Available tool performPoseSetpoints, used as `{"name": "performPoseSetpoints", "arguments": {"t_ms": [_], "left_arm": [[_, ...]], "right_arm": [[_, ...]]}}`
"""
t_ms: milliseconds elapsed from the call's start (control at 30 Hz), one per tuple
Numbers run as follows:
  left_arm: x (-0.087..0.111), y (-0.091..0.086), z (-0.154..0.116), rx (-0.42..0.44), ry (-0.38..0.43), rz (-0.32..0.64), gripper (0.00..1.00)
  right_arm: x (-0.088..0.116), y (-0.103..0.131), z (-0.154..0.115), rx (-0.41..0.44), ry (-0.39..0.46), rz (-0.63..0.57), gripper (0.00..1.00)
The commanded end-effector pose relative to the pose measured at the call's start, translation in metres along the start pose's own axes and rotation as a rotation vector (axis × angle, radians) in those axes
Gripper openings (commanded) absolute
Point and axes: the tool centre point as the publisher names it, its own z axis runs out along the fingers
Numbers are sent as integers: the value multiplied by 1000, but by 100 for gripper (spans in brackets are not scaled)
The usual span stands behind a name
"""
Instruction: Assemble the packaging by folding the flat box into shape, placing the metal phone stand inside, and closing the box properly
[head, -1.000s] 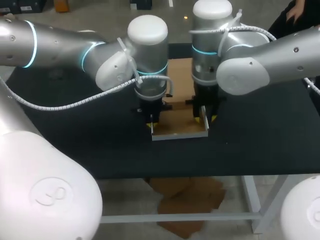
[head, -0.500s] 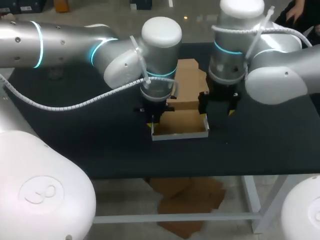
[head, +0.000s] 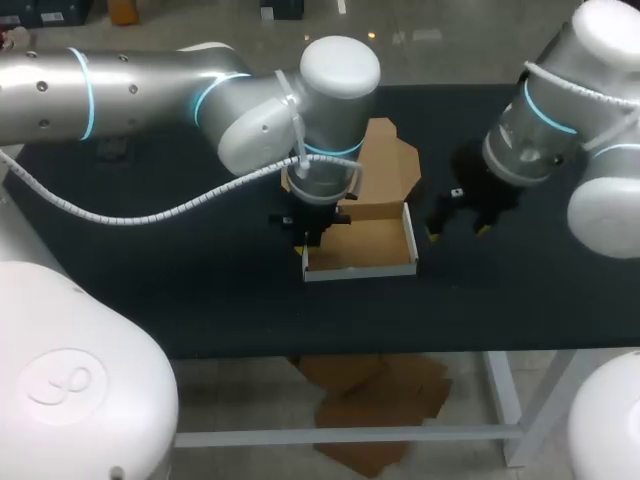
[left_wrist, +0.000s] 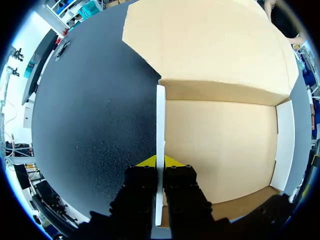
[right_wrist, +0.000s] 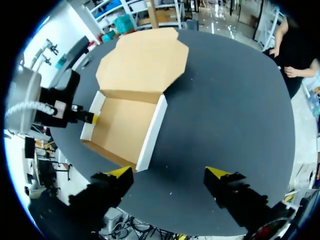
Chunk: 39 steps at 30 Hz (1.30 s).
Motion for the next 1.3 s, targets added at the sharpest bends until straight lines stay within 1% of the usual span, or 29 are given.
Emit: {"name": "performPoseSetpoints", "arguments": {"t_ms": [33,100,133,200,233,267,300,333,400,433,467,567,600,667,733,1100,1133,1200,1233,1300], "left_arm": [[3,1,3,6,-23,-5,0],[3,1,3,5,-18,-4,0],[3,1,3,4,-16,-4,0],[4,1,3,3,-10,0,0],[4,1,3,2,-9,2,0],[4,0,3,2,-7,4,0],[4,1,2,2,-6,5,0],[4,1,2,3,-5,7,0],[3,1,1,5,-4,8,0],[3,1,1,5,-4,10,0],[2,1,1,6,-5,11,0],[2,1,0,9,-9,17,0],[1,1,0,10,-10,19,0],[0,1,-1,12,-13,21,0],[0,1,-1,13,-15,21,0],[-3,2,-1,15,-28,14,0],[-3,2,-1,14,-28,13,0],[-3,1,-1,14,-29,14,0],[-4,1,-1,14,-30,17,0],[-4,1,-2,13,-33,20,0]], "right_arm": [[-2,-5,1,-106,5,-2,100],[-2,-5,1,-106,5,-2,100],[1,-6,-2,-120,45,-101,100],[0,-9,-9,-171,110,-218,100],[0,-14,-14,-182,191,-317,100],[-2,-17,-17,-208,189,-345,100],[-5,-19,-21,-221,231,-368,100],[-8,-23,-25,-237,287,-427,100],[-14,-29,-32,-257,316,-472,100],[-17,-32,-35,-269,338,-516,100],[-20,-36,-39,-285,368,-563,100],[-28,-46,-50,-343,428,-646,100],[-30,-48,-54,-358,466,-657,100],[-33,-56,-64,-390,535,-743,100],[-35,-60,-68,-379,543,-781,100],[-35,-60,-68,-379,543,-781,100],[-33,-61,-70,-376,558,-822,100],[-33,-64,-72,-375,580,-858,100],[-34,-65,-72,-369,617,-879,100],[-34,-69,-72,-338,602,-917,100]]}}
